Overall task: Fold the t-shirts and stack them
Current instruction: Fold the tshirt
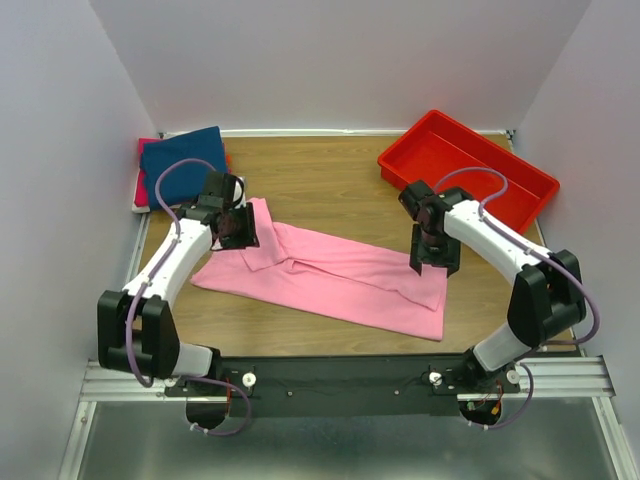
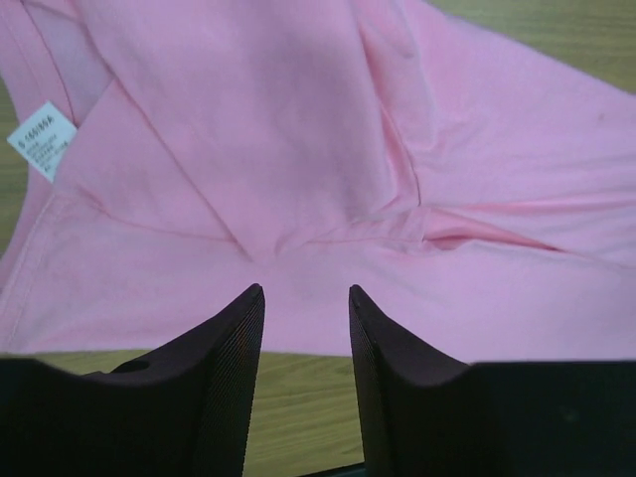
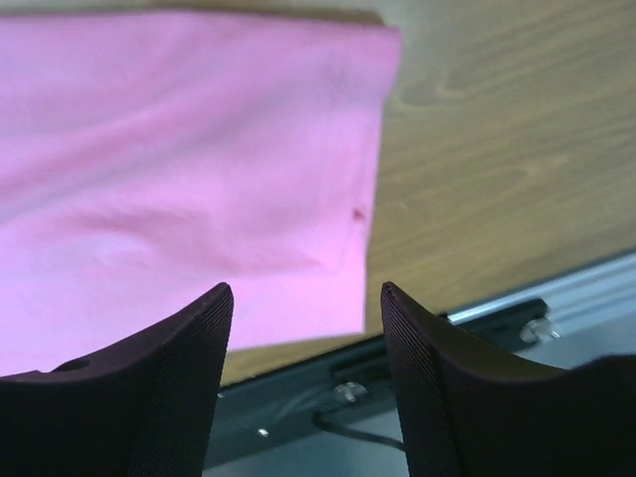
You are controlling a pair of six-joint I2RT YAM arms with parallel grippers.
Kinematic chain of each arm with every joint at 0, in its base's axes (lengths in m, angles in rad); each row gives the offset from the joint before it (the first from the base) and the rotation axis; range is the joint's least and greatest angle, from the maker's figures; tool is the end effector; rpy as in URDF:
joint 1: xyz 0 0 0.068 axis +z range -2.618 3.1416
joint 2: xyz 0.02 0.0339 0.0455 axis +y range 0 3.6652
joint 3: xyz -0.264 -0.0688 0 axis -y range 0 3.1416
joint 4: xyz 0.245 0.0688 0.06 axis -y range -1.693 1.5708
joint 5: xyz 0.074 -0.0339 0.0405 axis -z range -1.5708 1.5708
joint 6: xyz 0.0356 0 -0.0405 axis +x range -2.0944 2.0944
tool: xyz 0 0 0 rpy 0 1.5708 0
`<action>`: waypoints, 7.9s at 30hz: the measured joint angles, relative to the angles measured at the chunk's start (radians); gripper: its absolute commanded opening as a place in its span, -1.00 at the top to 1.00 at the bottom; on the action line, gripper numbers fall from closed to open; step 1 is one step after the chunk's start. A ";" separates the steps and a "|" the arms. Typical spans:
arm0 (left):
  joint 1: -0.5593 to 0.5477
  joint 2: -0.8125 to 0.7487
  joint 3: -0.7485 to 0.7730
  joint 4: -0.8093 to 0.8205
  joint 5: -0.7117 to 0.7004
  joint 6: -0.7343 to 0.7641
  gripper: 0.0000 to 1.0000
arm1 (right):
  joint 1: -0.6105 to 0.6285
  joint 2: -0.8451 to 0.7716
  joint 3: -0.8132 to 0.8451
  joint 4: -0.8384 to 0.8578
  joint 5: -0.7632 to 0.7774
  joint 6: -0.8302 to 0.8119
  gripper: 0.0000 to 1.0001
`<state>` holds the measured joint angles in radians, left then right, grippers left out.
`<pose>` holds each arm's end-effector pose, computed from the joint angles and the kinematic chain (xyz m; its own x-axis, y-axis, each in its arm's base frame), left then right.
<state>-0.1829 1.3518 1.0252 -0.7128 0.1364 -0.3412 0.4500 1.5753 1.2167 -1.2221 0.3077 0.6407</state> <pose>0.2639 -0.0537 0.2552 -0.8818 -0.1740 -0.4383 -0.0500 0.9587 -0.2800 0.2483 0.1080 0.2398 -0.9712 0.1635 -0.1731 0.2037 0.9469 -0.2487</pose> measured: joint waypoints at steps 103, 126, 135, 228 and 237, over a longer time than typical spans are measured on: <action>0.115 0.401 0.163 0.271 0.093 0.157 1.00 | 0.207 0.391 0.434 0.276 -0.258 -0.039 -0.18; 0.167 -0.121 -0.124 0.116 0.143 -0.011 1.00 | 0.309 0.591 0.481 0.475 -0.209 -0.039 -0.18; 0.169 -0.087 -0.174 0.077 0.144 0.000 1.00 | 0.267 0.605 0.484 0.489 -0.188 -0.050 -0.18; 0.169 0.584 0.304 0.232 0.325 0.099 1.00 | 0.369 0.790 0.791 0.463 -0.328 -0.213 0.86; 0.169 0.582 0.304 0.215 0.325 0.101 1.00 | 0.369 0.788 0.817 0.441 -0.324 -0.217 0.99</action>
<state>-0.0139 1.9339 1.3296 -0.4980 0.4618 -0.2398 0.8188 2.3631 2.0335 -0.7807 -0.0162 0.4240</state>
